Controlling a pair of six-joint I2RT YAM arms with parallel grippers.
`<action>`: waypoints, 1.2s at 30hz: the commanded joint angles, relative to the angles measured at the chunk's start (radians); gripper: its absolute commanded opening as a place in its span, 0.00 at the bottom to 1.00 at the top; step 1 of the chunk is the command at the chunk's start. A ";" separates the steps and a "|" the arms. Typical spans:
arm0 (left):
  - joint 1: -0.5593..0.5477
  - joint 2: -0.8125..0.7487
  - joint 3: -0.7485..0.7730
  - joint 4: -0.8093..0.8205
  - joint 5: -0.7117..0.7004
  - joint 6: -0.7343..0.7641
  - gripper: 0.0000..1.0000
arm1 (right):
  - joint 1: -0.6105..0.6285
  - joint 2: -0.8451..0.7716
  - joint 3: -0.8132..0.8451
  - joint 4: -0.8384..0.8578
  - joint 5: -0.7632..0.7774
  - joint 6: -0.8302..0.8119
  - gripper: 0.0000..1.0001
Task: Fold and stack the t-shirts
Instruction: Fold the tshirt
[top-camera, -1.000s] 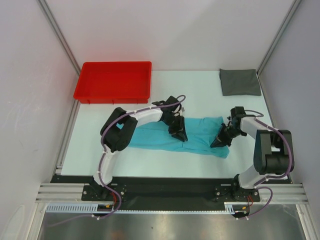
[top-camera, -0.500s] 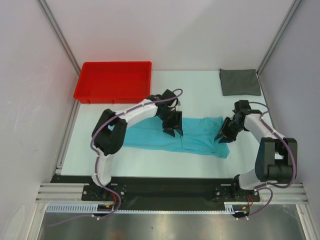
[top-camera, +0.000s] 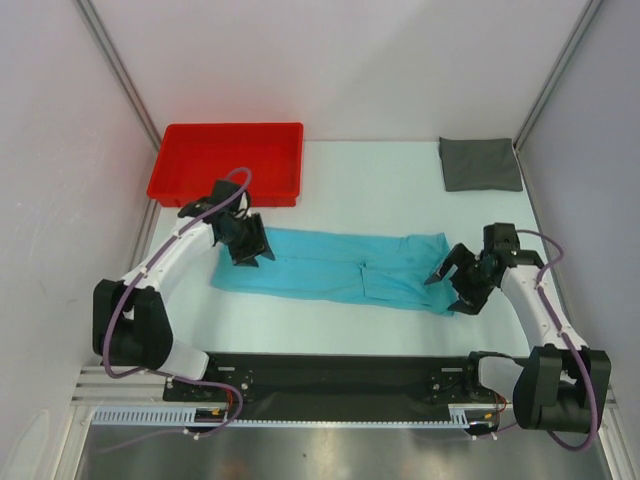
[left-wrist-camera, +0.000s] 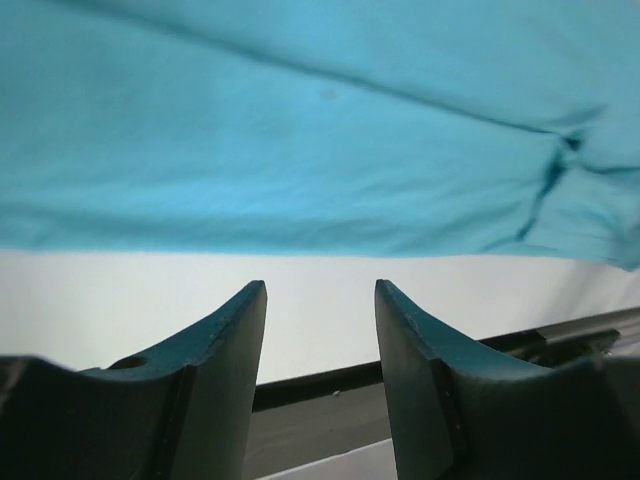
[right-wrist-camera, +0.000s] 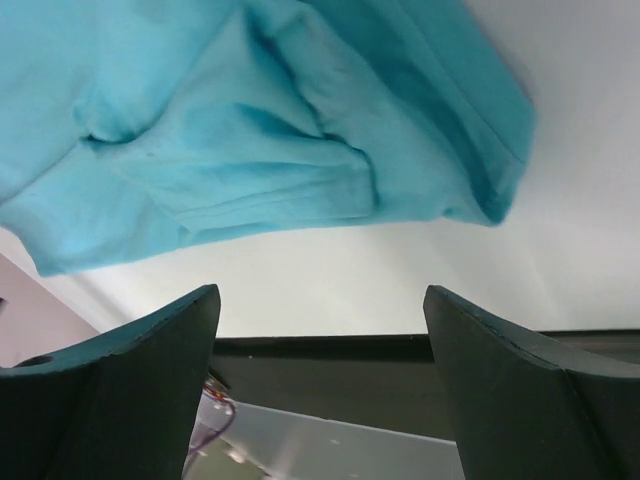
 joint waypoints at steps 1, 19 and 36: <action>0.063 -0.095 -0.068 -0.010 -0.042 0.010 0.53 | -0.035 -0.051 -0.048 -0.024 0.003 0.086 0.90; 0.080 -0.152 -0.068 -0.015 -0.028 0.009 0.54 | -0.122 0.053 -0.297 0.328 0.096 0.251 0.67; 0.080 -0.104 -0.043 0.002 0.017 0.012 0.54 | -0.155 0.352 -0.024 0.533 0.337 0.210 0.09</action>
